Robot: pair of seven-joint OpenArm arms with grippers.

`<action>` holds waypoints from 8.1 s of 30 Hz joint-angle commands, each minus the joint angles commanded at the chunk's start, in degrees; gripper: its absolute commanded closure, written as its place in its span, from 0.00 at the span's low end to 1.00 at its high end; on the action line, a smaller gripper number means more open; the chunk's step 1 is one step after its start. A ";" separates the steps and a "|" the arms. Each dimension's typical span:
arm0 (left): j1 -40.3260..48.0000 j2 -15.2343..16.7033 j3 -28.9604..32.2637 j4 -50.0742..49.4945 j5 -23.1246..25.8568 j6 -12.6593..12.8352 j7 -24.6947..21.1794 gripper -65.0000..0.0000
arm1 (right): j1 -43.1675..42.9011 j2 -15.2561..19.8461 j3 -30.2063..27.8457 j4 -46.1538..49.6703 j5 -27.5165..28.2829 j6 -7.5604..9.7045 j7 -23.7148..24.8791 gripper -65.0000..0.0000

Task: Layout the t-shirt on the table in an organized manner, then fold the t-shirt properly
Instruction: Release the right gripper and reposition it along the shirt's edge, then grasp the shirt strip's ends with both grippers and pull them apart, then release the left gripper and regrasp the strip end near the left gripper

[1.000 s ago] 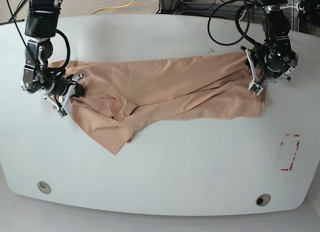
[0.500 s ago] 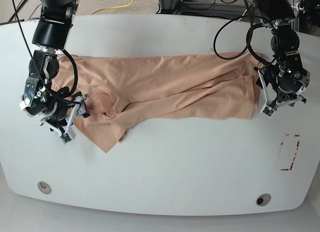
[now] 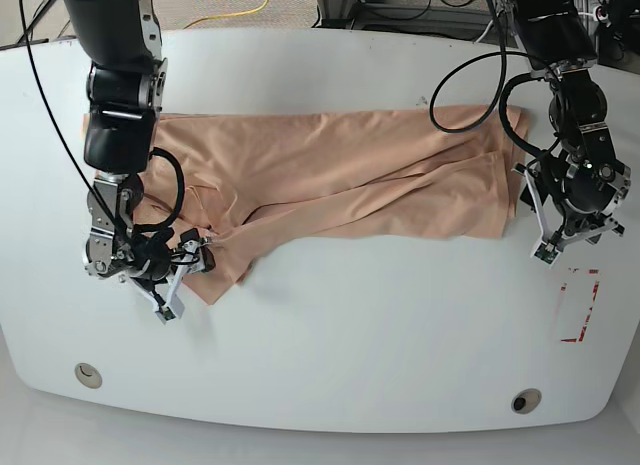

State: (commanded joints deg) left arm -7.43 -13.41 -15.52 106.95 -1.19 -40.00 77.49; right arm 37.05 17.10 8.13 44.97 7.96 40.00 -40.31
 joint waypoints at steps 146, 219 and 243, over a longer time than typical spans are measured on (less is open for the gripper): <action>10.37 4.92 8.35 1.93 0.26 0.00 -11.69 0.78 | -43.96 7.91 -3.96 59.34 6.86 0.00 -22.33 0.94; 3.69 1.49 -13.54 -20.48 -17.67 0.00 -3.25 0.40 | -34.99 11.25 -5.10 28.04 6.59 0.00 0.09 0.94; 6.86 6.42 -5.98 -17.93 -17.76 0.00 -2.11 0.43 | -34.99 11.25 -5.10 28.22 6.95 0.00 0.09 0.94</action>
State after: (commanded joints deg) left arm -0.57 -6.99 -21.49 89.01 -18.95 -40.00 75.38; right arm 2.07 28.35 3.03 73.19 14.90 40.00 -40.22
